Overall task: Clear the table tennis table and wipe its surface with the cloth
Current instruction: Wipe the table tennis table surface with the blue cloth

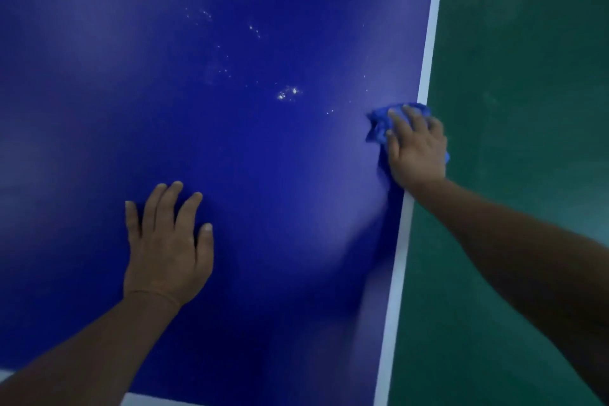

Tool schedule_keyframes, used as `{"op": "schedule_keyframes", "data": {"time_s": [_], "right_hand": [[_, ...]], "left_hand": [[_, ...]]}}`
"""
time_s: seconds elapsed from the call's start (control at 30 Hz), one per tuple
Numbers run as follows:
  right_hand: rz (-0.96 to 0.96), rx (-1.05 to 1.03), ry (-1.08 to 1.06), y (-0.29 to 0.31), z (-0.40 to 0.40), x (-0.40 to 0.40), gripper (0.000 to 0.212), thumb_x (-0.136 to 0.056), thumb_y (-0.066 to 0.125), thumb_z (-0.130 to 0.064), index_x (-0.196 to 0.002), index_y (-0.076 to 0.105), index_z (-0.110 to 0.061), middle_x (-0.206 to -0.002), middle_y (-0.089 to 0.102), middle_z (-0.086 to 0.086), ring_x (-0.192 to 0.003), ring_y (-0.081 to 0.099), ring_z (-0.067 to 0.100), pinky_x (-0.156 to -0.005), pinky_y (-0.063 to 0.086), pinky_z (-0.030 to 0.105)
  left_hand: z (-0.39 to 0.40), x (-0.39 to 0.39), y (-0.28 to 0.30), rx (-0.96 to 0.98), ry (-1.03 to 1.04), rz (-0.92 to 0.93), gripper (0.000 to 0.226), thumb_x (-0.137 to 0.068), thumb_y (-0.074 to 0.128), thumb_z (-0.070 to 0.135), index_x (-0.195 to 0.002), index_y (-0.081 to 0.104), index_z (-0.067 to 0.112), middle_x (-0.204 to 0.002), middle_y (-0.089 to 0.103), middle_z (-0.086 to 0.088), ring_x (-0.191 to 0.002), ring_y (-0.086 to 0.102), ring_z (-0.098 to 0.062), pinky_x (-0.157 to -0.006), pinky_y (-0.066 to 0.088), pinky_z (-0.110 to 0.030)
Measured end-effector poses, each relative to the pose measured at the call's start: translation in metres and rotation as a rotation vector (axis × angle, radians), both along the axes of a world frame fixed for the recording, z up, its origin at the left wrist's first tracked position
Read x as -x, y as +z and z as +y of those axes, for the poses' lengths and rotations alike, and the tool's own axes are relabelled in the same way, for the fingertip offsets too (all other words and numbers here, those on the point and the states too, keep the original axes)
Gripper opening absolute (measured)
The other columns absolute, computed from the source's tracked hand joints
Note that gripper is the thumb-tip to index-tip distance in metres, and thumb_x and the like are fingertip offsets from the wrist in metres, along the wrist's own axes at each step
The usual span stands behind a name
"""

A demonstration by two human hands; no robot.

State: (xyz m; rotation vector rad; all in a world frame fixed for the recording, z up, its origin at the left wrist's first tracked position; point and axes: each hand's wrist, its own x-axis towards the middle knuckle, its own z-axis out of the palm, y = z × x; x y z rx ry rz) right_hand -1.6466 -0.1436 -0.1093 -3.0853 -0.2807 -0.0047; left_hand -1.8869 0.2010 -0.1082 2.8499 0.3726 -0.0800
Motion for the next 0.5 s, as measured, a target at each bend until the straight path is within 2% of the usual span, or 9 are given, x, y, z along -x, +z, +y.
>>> {"op": "schedule_keyframes", "data": {"time_s": [0.1,0.17,0.23,0.3,0.43,0.5], "right_hand": [[-0.035,-0.041,-0.196,0.021,-0.019,-0.062,0.04,-0.101,0.039,-0.024,-0.138,0.051,-0.017,-0.139,0.047,0.02,-0.116,0.047,0.043,-0.092,0.043,0.048],[-0.094,-0.164,-0.227,0.037,-0.022,-0.08,0.039,-0.1,0.039,-0.028,-0.136,0.054,-0.022,-0.135,0.051,0.017,-0.116,0.049,0.038,-0.093,0.043,0.042],[-0.095,-0.245,-0.093,0.041,-0.011,-0.068,0.045,-0.096,0.033,-0.035,-0.132,0.058,-0.023,-0.127,0.058,0.013,-0.112,0.054,0.035,-0.089,0.044,0.039],[-0.04,-0.176,0.126,0.024,0.001,-0.026,0.047,-0.095,0.033,-0.033,-0.126,0.063,-0.014,-0.123,0.063,0.017,-0.109,0.057,0.037,-0.09,0.044,0.04],[-0.02,-0.187,0.329,0.001,0.004,0.094,0.038,-0.095,0.045,-0.018,-0.126,0.064,-0.005,-0.133,0.06,0.017,-0.124,0.052,0.036,-0.109,0.031,0.044],[0.068,-0.097,0.515,-0.002,-0.006,0.141,0.042,-0.092,0.045,-0.014,-0.128,0.063,-0.004,-0.138,0.058,0.014,-0.133,0.049,0.031,-0.116,0.027,0.044]], "left_hand": [[-0.003,-0.001,0.001,0.009,0.016,-0.02,0.059,-0.094,0.03,0.038,-0.137,0.051,0.004,-0.153,0.034,-0.015,-0.148,0.021,-0.031,-0.121,0.001,-0.058],[-0.004,-0.002,0.001,0.01,0.014,-0.029,0.059,-0.094,0.03,0.038,-0.137,0.051,0.004,-0.152,0.034,-0.016,-0.148,0.022,-0.032,-0.121,0.0,-0.057],[-0.003,-0.002,0.002,0.015,0.017,-0.033,0.059,-0.093,0.03,0.038,-0.136,0.051,0.003,-0.152,0.033,-0.015,-0.148,0.021,-0.031,-0.122,-0.001,-0.055],[-0.004,-0.002,0.002,0.017,0.018,-0.032,0.059,-0.093,0.03,0.039,-0.137,0.05,0.004,-0.152,0.033,-0.015,-0.148,0.02,-0.031,-0.122,-0.002,-0.055],[-0.004,-0.002,0.001,0.021,0.017,-0.031,0.059,-0.094,0.029,0.039,-0.138,0.049,0.005,-0.153,0.032,-0.014,-0.149,0.018,-0.03,-0.122,-0.001,-0.054],[-0.005,-0.002,0.0,0.018,0.021,-0.032,0.059,-0.094,0.029,0.039,-0.137,0.05,0.005,-0.153,0.032,-0.014,-0.149,0.018,-0.03,-0.122,-0.001,-0.055]]}}
